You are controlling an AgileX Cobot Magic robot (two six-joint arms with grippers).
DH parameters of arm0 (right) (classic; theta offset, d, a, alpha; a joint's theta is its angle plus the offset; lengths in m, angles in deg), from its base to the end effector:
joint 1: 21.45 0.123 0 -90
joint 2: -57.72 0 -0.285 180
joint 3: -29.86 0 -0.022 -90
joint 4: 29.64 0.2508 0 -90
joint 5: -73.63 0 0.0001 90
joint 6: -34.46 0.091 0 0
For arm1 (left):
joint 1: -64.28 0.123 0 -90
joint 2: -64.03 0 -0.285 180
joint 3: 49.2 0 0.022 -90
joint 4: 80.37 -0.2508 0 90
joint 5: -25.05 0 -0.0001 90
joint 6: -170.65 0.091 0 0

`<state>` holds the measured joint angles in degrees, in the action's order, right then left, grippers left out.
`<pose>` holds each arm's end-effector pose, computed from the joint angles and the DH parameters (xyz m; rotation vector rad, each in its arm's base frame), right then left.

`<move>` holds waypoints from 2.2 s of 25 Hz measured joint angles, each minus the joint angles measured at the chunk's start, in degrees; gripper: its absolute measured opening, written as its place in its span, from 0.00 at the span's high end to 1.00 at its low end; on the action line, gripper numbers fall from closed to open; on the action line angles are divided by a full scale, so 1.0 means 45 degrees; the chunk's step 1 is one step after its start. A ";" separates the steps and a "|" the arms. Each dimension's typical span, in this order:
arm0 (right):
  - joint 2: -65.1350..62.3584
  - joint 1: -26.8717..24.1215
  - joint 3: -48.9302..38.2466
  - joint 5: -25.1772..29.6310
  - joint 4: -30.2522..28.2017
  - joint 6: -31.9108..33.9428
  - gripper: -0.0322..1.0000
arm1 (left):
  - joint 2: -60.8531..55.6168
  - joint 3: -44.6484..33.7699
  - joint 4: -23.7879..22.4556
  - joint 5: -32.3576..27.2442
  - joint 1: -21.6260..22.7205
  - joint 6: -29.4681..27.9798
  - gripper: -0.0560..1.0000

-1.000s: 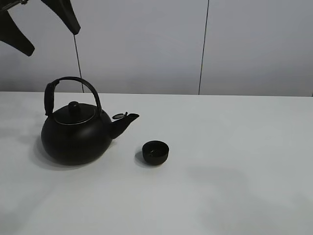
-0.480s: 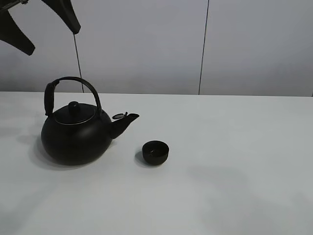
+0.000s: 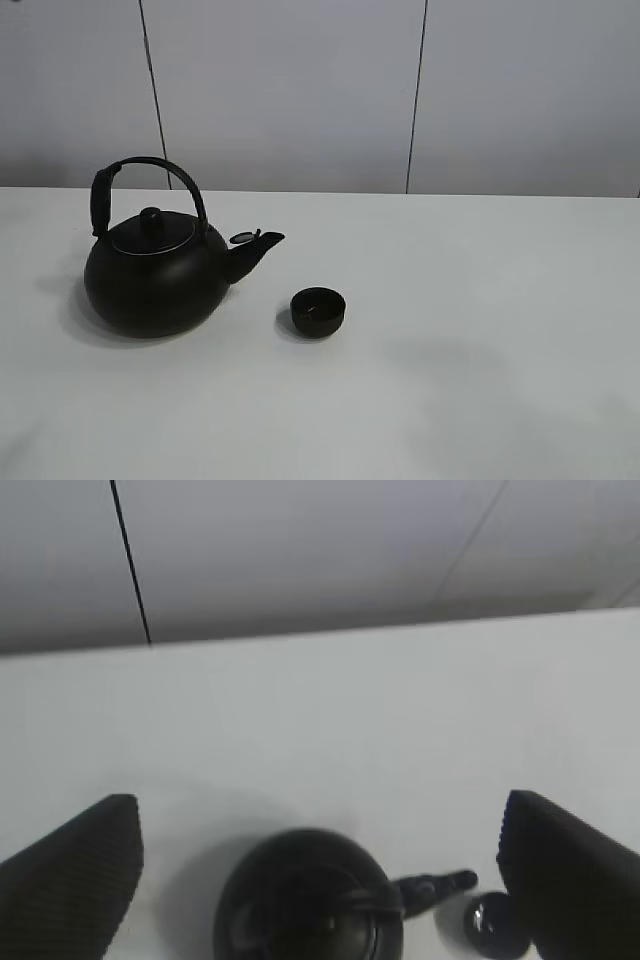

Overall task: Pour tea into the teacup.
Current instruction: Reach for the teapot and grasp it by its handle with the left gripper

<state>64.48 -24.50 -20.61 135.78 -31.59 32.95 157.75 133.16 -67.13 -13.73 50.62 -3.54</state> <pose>-0.0050 -0.0025 0.2661 0.0298 2.0841 -0.0895 0.3266 -0.0928 0.3662 0.2567 2.2566 -0.3317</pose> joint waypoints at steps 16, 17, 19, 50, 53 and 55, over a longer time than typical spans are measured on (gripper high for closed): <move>0.0000 0.0000 0.0000 -0.0010 0.0000 0.0000 0.38 | -0.2075 -1.3617 -0.3703 1.9065 -0.0931 0.0024 0.29; 0.0000 0.0000 0.0000 -0.0010 0.0000 0.0000 0.38 | -0.1587 -1.3740 -0.3703 1.9810 -0.0931 0.0024 0.29; 0.0000 0.0000 0.0000 -0.0010 0.0000 0.0000 0.38 | -0.0579 -1.3790 -0.3703 2.0614 -0.0931 0.0024 0.29; 0.0000 0.0000 0.0000 -0.0037 0.0012 0.0000 0.38 | 0.5246 -1.1095 -0.5106 2.2988 0.0721 -0.0161 0.29; 0.0000 0.0000 0.0000 -0.0037 0.0012 0.0000 0.38 | 0.5597 -1.0767 -0.5133 2.2893 0.0737 -0.0248 0.29; 0.0000 0.0000 0.0000 -0.0037 0.0012 0.0000 0.38 | 0.5803 -1.0589 -0.5143 2.2841 0.0752 -0.0495 0.29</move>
<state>64.48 -24.50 -20.61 135.61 -31.53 32.95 183.87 85.51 -90.28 89.06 54.01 -5.77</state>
